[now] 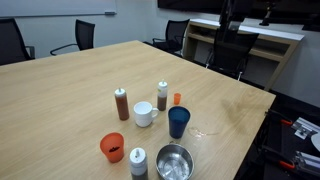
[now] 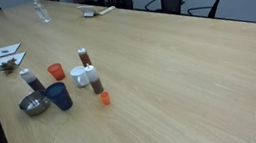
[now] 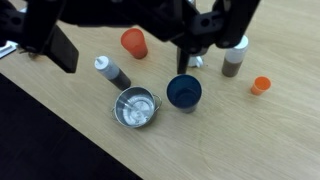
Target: Pick up the orange cup and pour its contents in the silver pot.
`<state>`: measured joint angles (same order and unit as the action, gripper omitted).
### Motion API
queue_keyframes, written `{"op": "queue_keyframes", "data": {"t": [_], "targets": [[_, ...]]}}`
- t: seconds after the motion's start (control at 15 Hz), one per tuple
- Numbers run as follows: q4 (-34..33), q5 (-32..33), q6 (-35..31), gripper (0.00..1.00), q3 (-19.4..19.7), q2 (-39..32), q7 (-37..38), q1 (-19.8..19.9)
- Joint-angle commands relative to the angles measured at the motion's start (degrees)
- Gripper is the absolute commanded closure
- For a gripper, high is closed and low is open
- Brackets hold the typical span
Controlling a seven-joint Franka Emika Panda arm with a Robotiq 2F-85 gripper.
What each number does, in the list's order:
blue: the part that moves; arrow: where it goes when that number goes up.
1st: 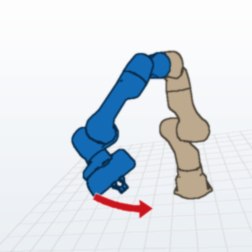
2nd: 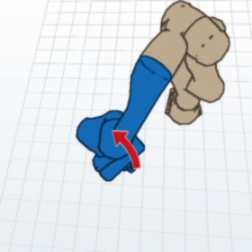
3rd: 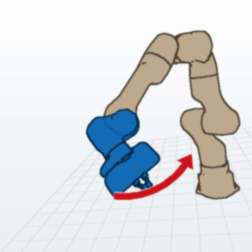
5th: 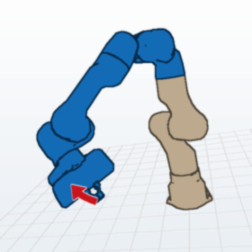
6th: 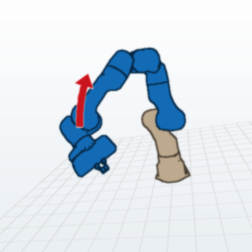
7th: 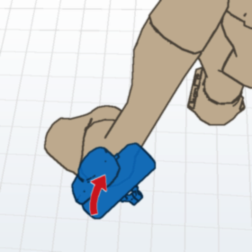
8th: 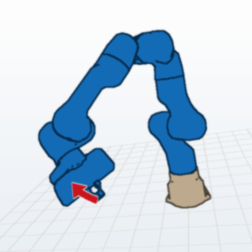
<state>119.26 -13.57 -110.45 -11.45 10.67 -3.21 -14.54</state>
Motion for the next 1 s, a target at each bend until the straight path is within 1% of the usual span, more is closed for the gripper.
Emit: {"op": "queue_keyframes", "data": {"t": [0.0, 0.27, 0.4, 0.47, 0.6, 0.93], "targets": [[-6.2, 1.0, -0.9, 0.00, -1.7, -10.0, -1.5, -0.3], [-13.0, 2.4, -2.3, 0.00, -2.3, -20.2, -0.9, -0.3], [-16.8, 2.8, -1.6, 0.00, -2.2, -24.2, -1.0, -0.2], [-13.1, 2.0, -3.5, 0.00, -2.3, -21.6, -0.7, -0.2], [-14.2, 2.1, -3.5, 0.00, -2.3, -23.3, -0.7, -0.2], [-14.1, 2.1, -3.5, 0.00, -2.3, -22.7, -0.6, -0.2]]}}
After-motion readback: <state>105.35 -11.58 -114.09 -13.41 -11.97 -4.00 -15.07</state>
